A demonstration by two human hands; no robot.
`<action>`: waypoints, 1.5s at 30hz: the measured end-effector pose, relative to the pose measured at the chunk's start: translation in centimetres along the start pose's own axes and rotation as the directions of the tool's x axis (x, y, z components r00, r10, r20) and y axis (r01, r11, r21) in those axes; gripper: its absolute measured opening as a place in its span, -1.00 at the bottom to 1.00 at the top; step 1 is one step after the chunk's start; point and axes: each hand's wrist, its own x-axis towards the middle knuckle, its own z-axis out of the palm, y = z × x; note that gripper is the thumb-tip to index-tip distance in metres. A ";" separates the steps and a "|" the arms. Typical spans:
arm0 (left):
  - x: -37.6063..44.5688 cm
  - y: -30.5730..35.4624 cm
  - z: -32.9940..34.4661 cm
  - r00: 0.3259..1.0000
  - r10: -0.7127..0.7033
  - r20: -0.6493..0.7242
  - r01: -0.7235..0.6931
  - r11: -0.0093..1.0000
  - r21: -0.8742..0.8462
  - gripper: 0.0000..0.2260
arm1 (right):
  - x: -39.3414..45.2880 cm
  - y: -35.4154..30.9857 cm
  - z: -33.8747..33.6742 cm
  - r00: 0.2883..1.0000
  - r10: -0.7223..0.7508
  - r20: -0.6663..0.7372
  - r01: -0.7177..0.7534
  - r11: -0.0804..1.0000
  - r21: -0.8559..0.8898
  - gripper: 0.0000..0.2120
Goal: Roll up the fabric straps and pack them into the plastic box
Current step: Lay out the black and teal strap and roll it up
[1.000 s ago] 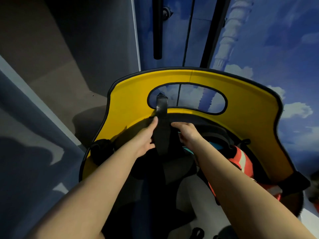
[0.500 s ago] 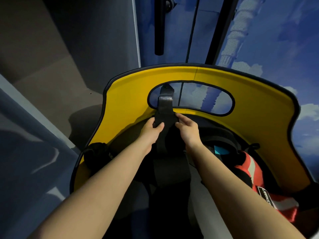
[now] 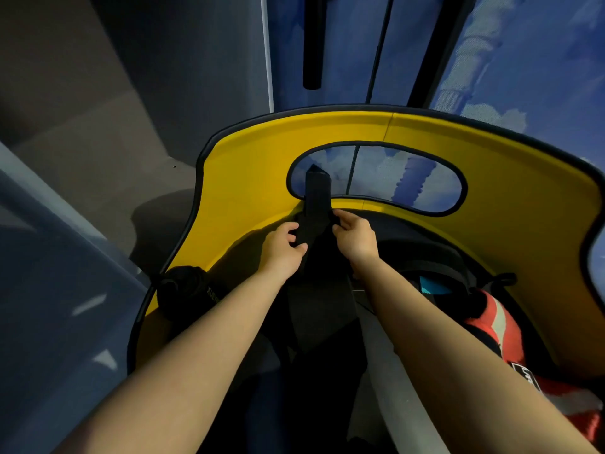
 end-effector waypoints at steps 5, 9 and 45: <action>-0.5 -0.7 -0.5 0.998 -0.050 -0.037 0.052 0.996 0.076 -0.58 | 0.4 -0.3 0.5 1.000 -0.004 0.017 0.006 0.997 -0.075 -0.58; -1.2 -1.0 -0.6 0.998 -0.061 -0.023 0.063 0.995 0.079 -0.59 | -0.2 -0.4 0.8 0.999 0.021 0.024 -0.018 0.990 -0.143 -0.58; -5.1 -1.2 -0.7 0.914 -0.283 0.292 0.370 0.876 -0.310 -0.56 | -7.8 0.9 -3.5 0.916 0.274 0.292 -0.287 0.958 0.004 -0.76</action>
